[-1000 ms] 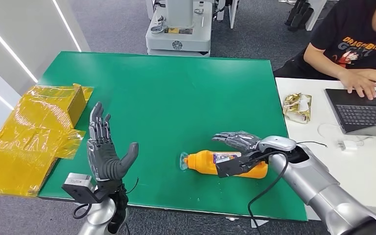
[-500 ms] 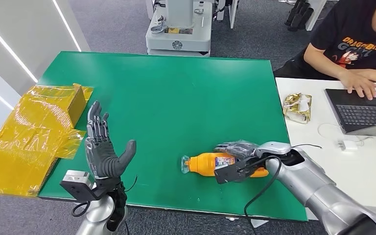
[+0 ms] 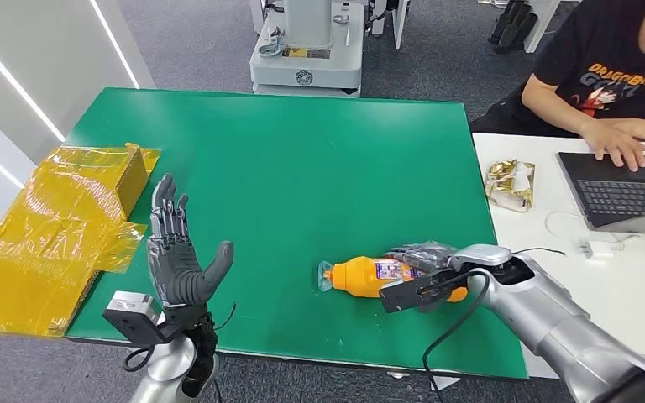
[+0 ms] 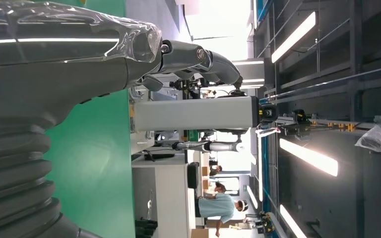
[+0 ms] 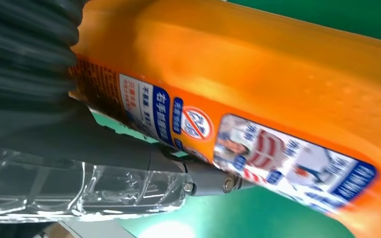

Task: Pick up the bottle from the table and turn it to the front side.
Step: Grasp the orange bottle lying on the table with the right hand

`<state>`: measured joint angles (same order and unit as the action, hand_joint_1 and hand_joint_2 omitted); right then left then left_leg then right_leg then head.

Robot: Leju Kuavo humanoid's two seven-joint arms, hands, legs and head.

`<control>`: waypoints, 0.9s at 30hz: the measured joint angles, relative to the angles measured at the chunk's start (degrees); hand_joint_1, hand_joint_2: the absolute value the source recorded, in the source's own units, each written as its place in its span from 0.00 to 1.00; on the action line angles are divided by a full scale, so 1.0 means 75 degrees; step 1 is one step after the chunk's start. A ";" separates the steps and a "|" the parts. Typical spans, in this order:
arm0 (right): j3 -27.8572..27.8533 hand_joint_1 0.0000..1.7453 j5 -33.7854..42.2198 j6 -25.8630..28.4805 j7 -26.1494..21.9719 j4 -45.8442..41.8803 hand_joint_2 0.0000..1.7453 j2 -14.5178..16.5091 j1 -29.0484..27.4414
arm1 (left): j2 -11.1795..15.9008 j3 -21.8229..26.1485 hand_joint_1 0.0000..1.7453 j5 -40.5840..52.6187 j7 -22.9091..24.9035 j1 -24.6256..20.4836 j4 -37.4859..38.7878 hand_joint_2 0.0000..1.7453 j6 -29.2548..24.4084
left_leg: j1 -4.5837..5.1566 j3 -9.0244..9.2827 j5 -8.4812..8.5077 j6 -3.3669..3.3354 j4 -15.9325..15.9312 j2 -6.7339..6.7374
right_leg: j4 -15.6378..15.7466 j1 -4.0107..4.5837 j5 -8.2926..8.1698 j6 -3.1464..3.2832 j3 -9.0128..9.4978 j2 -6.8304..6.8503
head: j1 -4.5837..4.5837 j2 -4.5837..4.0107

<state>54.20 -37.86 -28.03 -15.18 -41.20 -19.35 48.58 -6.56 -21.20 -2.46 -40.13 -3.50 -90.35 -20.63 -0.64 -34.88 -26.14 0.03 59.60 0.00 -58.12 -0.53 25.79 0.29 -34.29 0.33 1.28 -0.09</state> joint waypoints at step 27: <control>0.0053 1.00 -0.0134 0.1699 -0.0091 -0.0238 1.00 -0.0247 -0.0507 | -0.0037 0.0176 0.00 -0.0219 0.0000 -0.0002 0.0174 1.00 0.0600 | -0.0002 0.0008 -0.0001 0.0000 -0.0001 0.0006 | 0.0000 0.0001 0.0000 0.0000 0.0003 -0.0011 | 0.0001 0.0000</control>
<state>54.60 -38.86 -15.29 -15.86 -42.99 -21.21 44.78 -6.84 -19.88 -4.10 -40.13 -3.51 -89.05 -16.13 -0.65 -34.82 -26.14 0.03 59.60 0.05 -58.11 -0.52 25.79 0.29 -34.26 0.25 1.29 -0.09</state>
